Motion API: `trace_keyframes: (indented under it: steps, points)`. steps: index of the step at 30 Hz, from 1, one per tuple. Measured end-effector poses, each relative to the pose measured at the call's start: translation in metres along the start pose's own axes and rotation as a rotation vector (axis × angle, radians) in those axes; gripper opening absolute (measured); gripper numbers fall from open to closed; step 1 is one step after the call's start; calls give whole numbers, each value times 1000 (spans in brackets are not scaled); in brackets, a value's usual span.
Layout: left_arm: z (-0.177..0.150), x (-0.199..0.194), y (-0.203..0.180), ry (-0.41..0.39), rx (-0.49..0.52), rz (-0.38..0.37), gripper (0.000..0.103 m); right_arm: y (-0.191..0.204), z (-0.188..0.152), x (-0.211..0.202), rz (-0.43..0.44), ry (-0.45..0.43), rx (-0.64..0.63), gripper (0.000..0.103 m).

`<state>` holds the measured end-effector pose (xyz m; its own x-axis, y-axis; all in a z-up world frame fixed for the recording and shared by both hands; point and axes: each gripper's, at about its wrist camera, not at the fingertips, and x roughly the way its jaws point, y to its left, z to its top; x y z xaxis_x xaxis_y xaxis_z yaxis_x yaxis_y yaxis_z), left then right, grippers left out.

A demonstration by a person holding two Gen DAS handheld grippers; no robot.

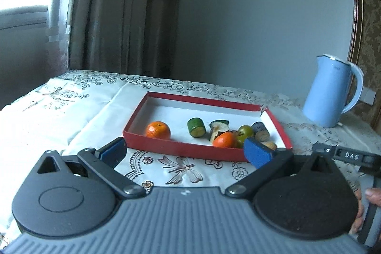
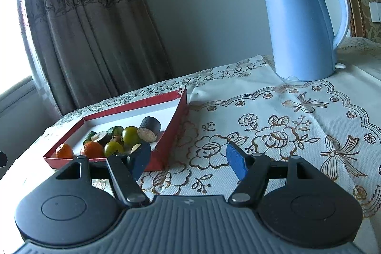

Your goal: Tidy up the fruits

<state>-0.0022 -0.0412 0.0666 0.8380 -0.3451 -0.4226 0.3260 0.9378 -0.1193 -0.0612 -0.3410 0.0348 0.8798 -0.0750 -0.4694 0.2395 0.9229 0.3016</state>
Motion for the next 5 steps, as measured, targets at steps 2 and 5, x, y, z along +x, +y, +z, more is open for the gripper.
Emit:
trace_keyframes:
  steps: [2, 5]
  points:
    - [-1, 2, -1, 8, 5, 3, 103, 0, -1, 0, -1, 0, -2, 70]
    - [-3, 4, -3, 17, 23, 19, 103, 0, -1, 0, -1, -1, -1, 70]
